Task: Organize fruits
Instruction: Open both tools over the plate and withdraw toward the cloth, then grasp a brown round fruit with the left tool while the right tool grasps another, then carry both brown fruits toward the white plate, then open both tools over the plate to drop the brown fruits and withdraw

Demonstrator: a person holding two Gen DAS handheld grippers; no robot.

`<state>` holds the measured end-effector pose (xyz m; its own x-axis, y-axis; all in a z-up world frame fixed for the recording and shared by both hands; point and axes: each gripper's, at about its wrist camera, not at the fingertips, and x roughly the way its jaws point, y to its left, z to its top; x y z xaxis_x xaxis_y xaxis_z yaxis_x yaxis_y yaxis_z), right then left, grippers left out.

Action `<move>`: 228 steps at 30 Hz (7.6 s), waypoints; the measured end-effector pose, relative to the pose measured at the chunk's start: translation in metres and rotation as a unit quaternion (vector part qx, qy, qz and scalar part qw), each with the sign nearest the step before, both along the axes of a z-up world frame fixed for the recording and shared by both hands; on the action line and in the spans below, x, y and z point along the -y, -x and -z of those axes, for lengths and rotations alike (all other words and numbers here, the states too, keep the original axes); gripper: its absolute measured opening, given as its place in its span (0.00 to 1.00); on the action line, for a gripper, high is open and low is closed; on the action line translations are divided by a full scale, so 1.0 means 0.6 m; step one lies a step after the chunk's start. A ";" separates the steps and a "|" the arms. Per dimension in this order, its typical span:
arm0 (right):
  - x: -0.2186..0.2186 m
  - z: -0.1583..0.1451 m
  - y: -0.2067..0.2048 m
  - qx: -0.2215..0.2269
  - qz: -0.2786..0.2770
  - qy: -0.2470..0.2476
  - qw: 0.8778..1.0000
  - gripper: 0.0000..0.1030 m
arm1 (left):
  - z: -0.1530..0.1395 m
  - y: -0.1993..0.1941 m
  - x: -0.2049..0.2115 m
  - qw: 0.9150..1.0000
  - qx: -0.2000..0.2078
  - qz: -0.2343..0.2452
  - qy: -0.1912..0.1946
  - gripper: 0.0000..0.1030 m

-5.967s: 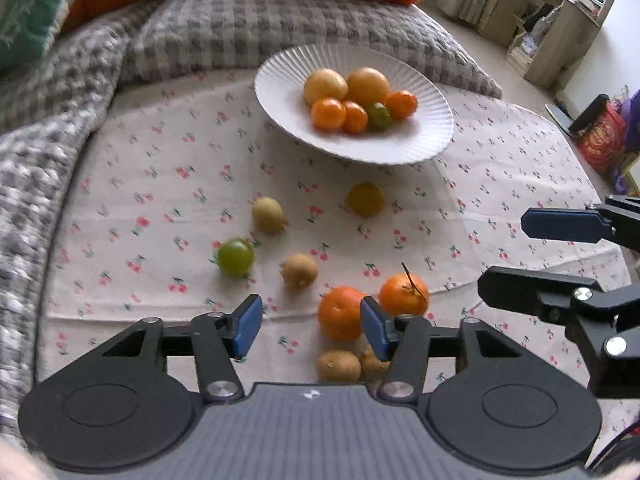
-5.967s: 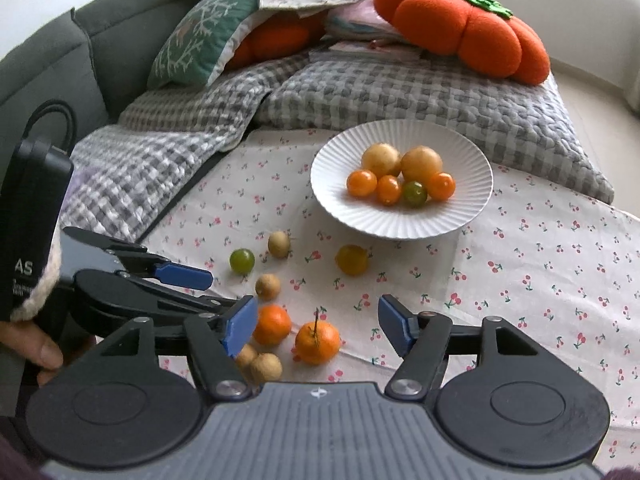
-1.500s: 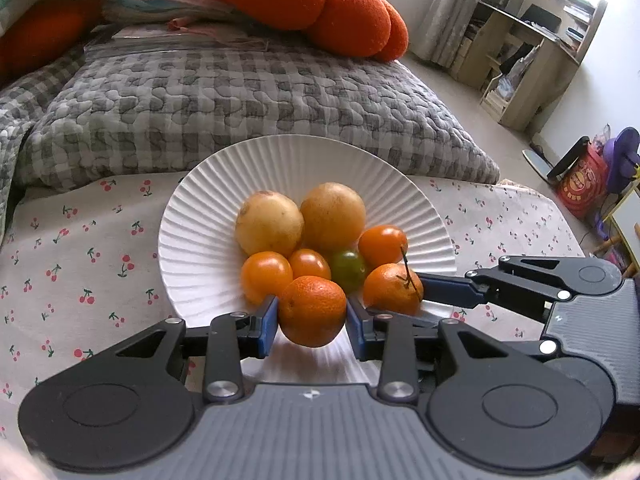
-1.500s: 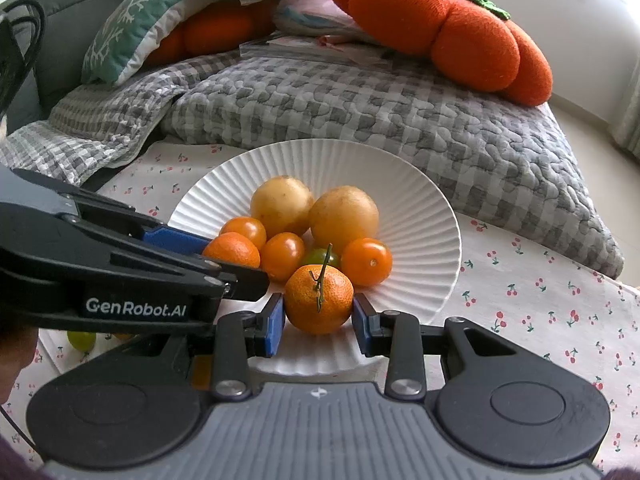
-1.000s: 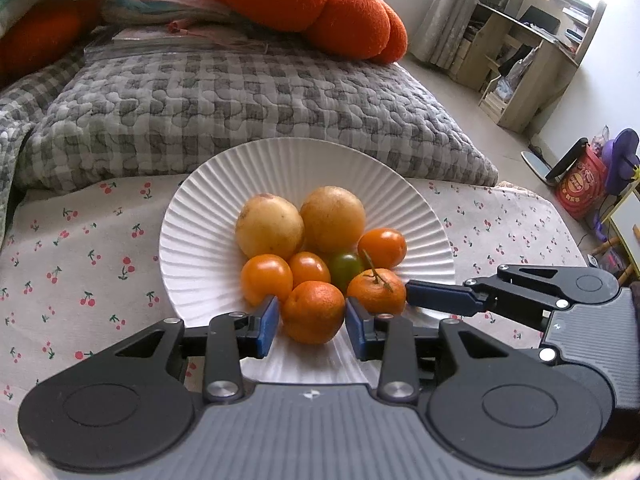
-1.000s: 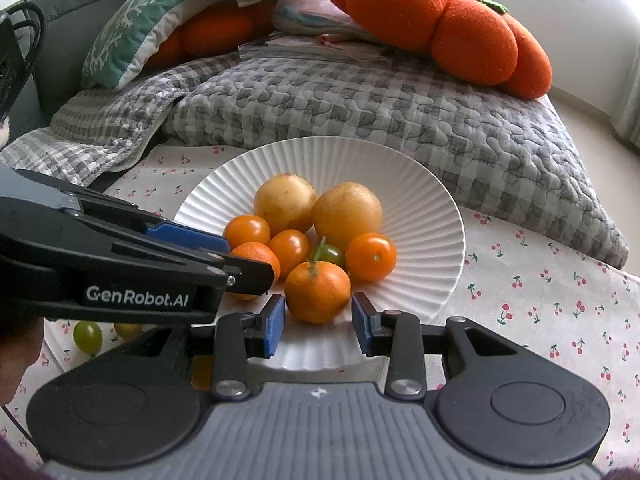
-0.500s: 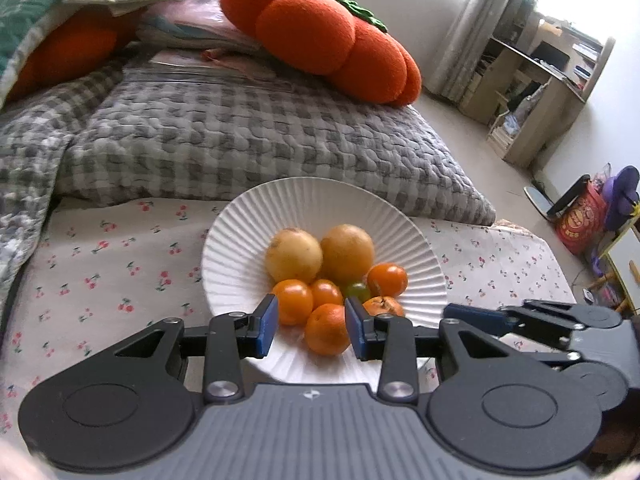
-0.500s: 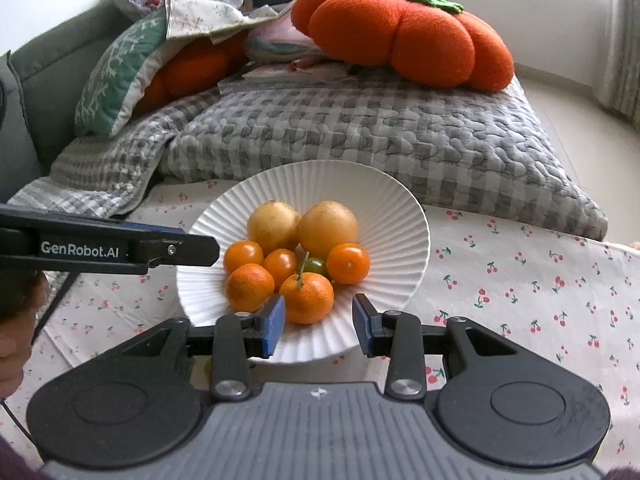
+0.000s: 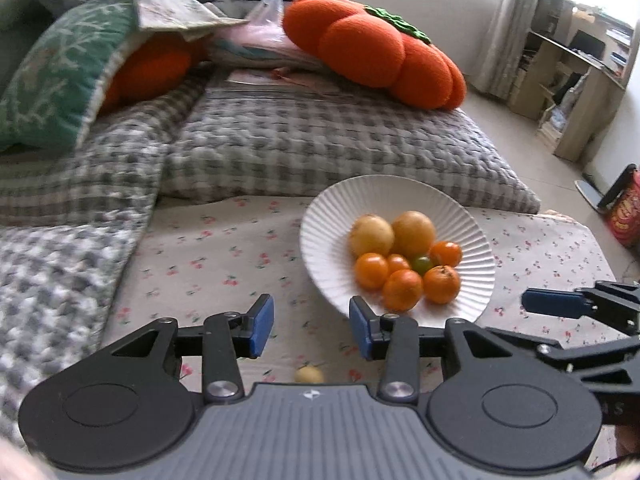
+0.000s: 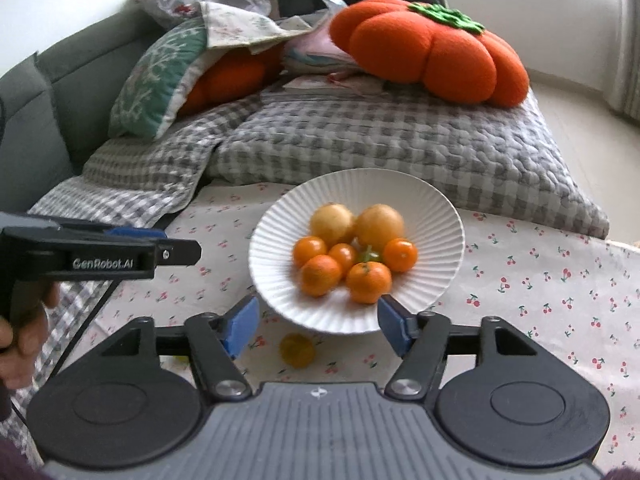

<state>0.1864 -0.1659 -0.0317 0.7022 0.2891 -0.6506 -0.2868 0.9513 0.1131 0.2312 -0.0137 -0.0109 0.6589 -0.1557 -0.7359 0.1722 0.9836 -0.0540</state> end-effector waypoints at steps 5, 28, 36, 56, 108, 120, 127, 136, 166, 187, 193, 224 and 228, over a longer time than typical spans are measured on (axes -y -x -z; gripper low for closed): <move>-0.026 -0.001 0.026 -0.004 -0.028 0.026 0.999 0.71 | -0.003 0.032 -0.011 0.999 0.006 -0.004 -0.032 0.37; -0.075 0.002 0.106 -0.013 -0.079 0.036 0.996 0.75 | -0.002 0.106 -0.044 0.999 -0.009 -0.017 -0.040 0.68; -0.095 0.040 0.111 -0.028 -0.135 0.083 0.987 0.62 | 0.044 0.105 -0.051 0.997 -0.061 0.002 -0.036 0.75; -0.138 0.125 0.125 -0.075 -0.217 0.164 0.959 0.35 | 0.121 0.125 -0.011 0.987 -0.136 0.077 -0.046 0.66; -0.038 0.045 0.059 -0.029 -0.090 0.128 0.987 0.21 | 0.080 0.087 -0.010 0.994 -0.076 0.067 0.032 0.15; -0.002 0.015 0.027 0.000 -0.044 0.086 0.995 0.21 | 0.048 0.042 0.009 0.996 -0.043 0.049 0.063 0.15; 0.022 0.009 0.001 0.007 -0.019 0.072 0.997 0.21 | 0.038 0.005 0.010 0.996 -0.033 0.034 0.079 0.15; 0.036 0.015 -0.054 0.018 -0.001 0.044 0.999 0.21 | 0.038 -0.052 0.024 0.995 -0.023 0.023 0.098 0.15; -0.029 0.062 -0.150 0.040 -0.026 0.045 0.998 0.21 | 0.103 -0.163 0.035 0.994 -0.027 0.020 0.102 0.15; -0.022 0.073 -0.156 0.027 -0.002 0.029 0.999 0.21 | 0.110 -0.167 0.040 0.995 -0.012 0.022 0.096 0.17; -0.023 0.070 -0.153 0.026 0.000 0.029 0.999 0.23 | 0.110 -0.165 0.042 0.995 -0.009 0.024 0.094 0.20; -0.019 -0.020 -0.046 0.038 0.023 0.029 0.999 0.44 | -0.005 -0.051 0.011 0.995 0.026 0.022 0.089 0.48; -0.022 -0.030 -0.027 0.040 0.019 0.022 0.999 0.47 | -0.015 -0.035 -0.001 0.995 0.030 0.019 0.090 0.48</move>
